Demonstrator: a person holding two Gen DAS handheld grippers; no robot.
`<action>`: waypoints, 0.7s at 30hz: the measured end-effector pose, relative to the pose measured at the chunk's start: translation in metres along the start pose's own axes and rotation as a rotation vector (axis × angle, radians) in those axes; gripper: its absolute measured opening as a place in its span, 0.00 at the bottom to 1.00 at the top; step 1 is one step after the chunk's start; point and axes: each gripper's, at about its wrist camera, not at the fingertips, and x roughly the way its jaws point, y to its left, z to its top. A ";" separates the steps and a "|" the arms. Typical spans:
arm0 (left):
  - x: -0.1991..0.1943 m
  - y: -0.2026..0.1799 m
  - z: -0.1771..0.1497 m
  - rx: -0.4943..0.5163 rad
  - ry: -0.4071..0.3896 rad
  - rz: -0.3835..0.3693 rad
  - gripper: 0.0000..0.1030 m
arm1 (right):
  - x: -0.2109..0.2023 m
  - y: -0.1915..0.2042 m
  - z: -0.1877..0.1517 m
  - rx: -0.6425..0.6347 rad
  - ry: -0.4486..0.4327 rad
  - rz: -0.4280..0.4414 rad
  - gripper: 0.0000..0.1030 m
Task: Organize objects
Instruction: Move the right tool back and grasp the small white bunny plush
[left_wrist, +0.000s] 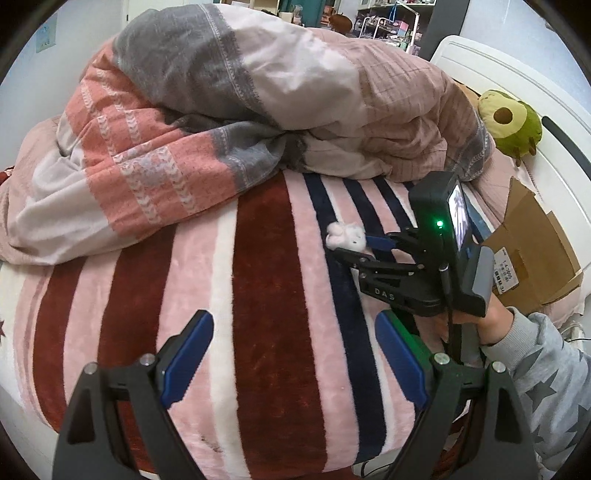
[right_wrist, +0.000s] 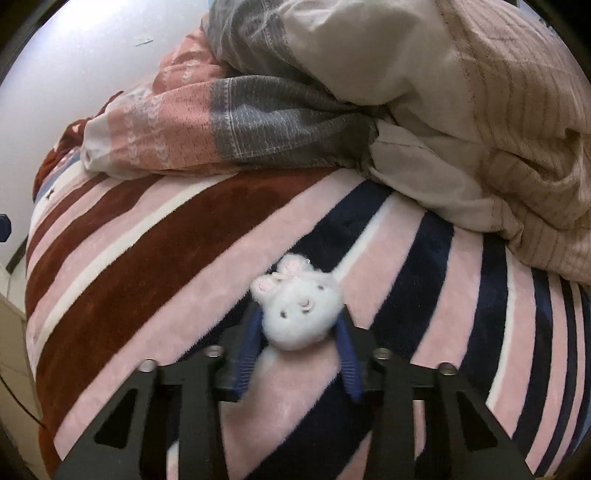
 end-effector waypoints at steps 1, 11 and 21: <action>-0.001 -0.001 0.000 -0.003 -0.001 -0.006 0.85 | -0.002 0.001 -0.001 -0.003 -0.003 0.002 0.27; -0.017 -0.029 0.006 0.028 -0.027 -0.102 0.85 | -0.083 0.038 -0.015 -0.070 -0.073 0.191 0.26; -0.039 -0.079 0.008 0.077 -0.064 -0.246 0.85 | -0.175 0.065 -0.025 -0.173 -0.159 0.289 0.26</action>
